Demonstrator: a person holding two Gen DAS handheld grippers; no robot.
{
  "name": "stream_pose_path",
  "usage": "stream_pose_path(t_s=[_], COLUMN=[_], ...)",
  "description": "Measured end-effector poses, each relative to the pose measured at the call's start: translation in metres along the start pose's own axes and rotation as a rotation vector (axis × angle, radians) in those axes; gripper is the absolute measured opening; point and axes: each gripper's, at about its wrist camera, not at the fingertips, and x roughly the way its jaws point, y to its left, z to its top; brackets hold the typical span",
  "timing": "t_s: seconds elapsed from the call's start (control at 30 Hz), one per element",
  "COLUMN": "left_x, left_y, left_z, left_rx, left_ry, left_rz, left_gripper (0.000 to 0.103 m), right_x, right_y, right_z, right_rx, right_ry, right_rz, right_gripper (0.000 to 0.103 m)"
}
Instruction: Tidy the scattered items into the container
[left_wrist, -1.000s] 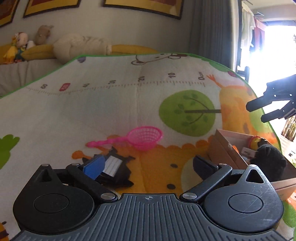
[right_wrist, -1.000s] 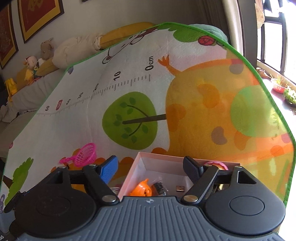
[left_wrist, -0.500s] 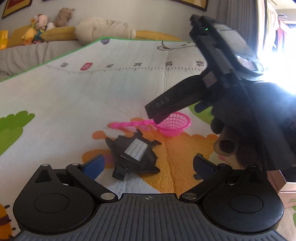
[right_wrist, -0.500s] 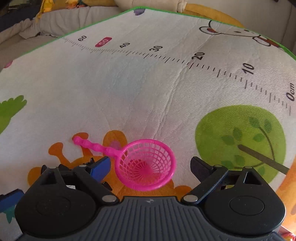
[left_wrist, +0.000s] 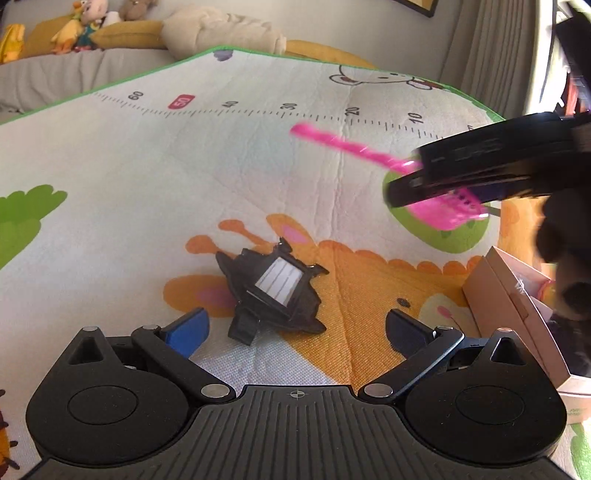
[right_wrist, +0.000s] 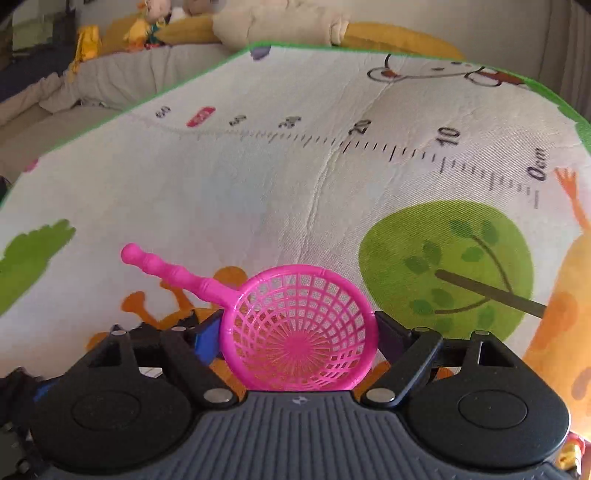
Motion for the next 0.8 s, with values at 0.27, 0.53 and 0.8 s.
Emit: stream_pose_path(t_s=[0.27,0.53,0.8], left_x=[0.002,0.0,0.045], left_y=[-0.001,-0.014,-0.022], left_z=[0.0,0.008,0.022], left_rx=[0.008,0.194,0.304], left_ry=[0.024,-0.055,0.118], left_rz=[0.014,0.049,0.116], left_gripper=[0.103,0.103,0.103], right_x=[-0.158,-0.169,-0.168], right_y=[-0.044,-0.062,-0.042], right_z=[-0.1,-0.235,-0.28], right_rx=[0.002,0.159,0.254], right_ry=[-0.079,0.059,-0.001], right_rz=[0.054,-0.089,-0.061], right_gripper=[0.083,0.083,0.096])
